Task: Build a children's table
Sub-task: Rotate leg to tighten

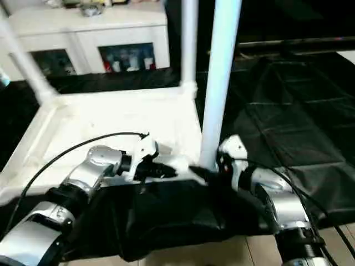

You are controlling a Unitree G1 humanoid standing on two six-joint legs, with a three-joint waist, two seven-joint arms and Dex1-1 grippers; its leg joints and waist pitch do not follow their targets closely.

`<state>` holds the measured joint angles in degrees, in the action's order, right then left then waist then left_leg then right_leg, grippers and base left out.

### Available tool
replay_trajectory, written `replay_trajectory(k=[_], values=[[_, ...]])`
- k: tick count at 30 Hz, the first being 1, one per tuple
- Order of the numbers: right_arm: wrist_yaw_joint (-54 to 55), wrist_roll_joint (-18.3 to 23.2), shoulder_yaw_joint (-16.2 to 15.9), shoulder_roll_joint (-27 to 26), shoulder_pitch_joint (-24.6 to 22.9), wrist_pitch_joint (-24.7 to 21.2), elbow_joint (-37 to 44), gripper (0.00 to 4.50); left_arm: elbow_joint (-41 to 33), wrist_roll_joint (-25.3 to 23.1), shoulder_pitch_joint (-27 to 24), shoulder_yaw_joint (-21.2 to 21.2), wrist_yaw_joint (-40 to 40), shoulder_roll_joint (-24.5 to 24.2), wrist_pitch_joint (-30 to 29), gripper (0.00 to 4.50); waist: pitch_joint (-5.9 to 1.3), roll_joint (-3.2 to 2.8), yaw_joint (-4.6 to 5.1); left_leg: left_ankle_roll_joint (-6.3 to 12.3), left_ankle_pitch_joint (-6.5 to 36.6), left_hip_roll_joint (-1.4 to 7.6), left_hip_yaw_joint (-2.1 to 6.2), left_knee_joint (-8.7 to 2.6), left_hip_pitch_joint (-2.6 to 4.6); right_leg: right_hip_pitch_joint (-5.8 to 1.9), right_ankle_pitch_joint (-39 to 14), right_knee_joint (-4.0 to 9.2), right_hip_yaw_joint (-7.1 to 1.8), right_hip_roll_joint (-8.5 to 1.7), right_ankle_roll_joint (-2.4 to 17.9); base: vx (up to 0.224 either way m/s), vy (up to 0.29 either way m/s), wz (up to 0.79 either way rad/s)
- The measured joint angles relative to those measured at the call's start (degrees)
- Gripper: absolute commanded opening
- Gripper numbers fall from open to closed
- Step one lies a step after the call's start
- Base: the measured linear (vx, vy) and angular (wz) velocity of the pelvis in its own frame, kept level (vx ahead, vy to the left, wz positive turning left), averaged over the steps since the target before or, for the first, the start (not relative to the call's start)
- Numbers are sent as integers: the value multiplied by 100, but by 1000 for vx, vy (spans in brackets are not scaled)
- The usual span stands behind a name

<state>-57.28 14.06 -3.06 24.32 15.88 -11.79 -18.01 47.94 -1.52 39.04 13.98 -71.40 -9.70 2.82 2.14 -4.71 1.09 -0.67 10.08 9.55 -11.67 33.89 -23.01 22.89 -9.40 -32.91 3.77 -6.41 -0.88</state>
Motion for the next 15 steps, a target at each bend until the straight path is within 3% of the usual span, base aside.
replay_trajectory(k=[3, 9, 13, 15], values=[[-152, 113, 0, 96, -1, -124, 46, 271, -49, 8, -19, 3, -113, -45, -14, 0, 0, 0, -20, 0, 0, 1, -3, 0, 0, 1, 11, 0, -1, -1, 19, 0, 0, 0], [-200, 115, -4, 98, -44, -176, 126, 257, -80, 15, -28, 10, -156, -33, -37, 0, 0, 0, -86, 0, 0, 5, -5, -1, 0, 6, 9, -3, 2, 0, 16, 0, 0, 0], [30, 67, 24, -50, -51, -149, 113, 256, -60, 6, -27, 7, 3, 17, -34, 0, 1, 5, -79, 0, 0, 5, -7, 0, 2, 6, 10, -3, -1, 0, 18, 0, 0, 0], [585, -61, 104, -288, 27, -60, -40, 256, 31, -40, 10, -39, 356, 92, -21, 0, -1, 12, -30, 0, 0, 4, -7, 2, 8, 4, 10, -4, -2, 0, 18, 0, 0, 0]])
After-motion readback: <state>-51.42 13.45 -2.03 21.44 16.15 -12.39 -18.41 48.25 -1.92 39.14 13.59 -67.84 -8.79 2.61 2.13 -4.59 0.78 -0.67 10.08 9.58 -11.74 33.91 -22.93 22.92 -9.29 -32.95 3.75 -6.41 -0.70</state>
